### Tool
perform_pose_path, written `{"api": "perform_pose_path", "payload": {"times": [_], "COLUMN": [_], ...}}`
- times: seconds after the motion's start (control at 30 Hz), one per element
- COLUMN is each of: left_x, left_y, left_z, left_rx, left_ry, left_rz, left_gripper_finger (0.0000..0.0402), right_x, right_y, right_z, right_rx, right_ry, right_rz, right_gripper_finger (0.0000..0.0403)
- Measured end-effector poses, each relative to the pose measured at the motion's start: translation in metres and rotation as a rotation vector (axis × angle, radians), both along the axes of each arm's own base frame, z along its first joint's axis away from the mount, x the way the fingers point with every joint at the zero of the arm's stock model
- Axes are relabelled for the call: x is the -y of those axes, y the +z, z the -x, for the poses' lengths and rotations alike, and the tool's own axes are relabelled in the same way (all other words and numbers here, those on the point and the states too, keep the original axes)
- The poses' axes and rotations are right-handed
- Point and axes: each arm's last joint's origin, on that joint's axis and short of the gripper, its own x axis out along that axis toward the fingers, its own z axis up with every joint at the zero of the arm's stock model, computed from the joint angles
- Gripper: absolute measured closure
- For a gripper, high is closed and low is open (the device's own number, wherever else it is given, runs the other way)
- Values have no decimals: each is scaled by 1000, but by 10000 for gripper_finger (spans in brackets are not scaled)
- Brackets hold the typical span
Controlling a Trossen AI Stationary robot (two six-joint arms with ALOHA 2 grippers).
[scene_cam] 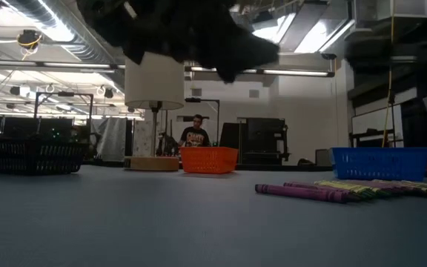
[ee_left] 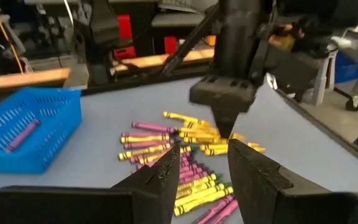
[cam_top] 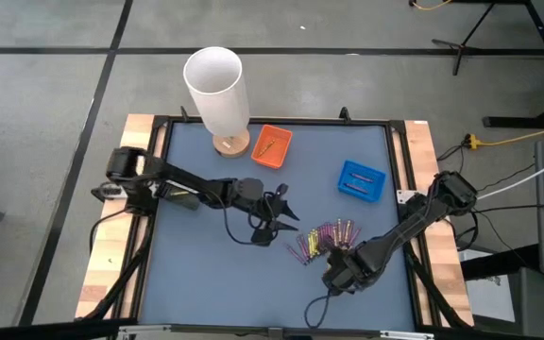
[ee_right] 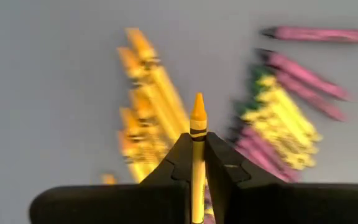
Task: Sort crayons
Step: Put the yellow crayon into the orange basket
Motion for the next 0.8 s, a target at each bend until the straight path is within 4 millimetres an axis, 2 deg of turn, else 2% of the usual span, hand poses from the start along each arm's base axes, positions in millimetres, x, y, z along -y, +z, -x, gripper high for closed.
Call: {"api": "perform_pose_path", "payload": {"times": [0.23, 0.4, 0.57, 0.8], "left_x": [-2, -3, 0, 12], "left_y": [41, 64, 79, 88], "left_z": [33, 62, 87, 109], "left_rx": [-112, -210, -280, -336], "left_ry": [-2, 2, 12, 24], "left_rz": [-38, -32, -19, -62], "left_gripper_finger": [282, 282, 284, 286], "right_x": [30, 62, 105, 176], "right_y": [13, 19, 21, 28], "right_z": [-28, -51, -75, -101], "right_rx": [105, 151, 196, 289], "right_ry": [-13, 8, -2, -12], "right_rz": [137, 221, 256, 329], "right_gripper_finger": [382, 382, 382, 382]}}
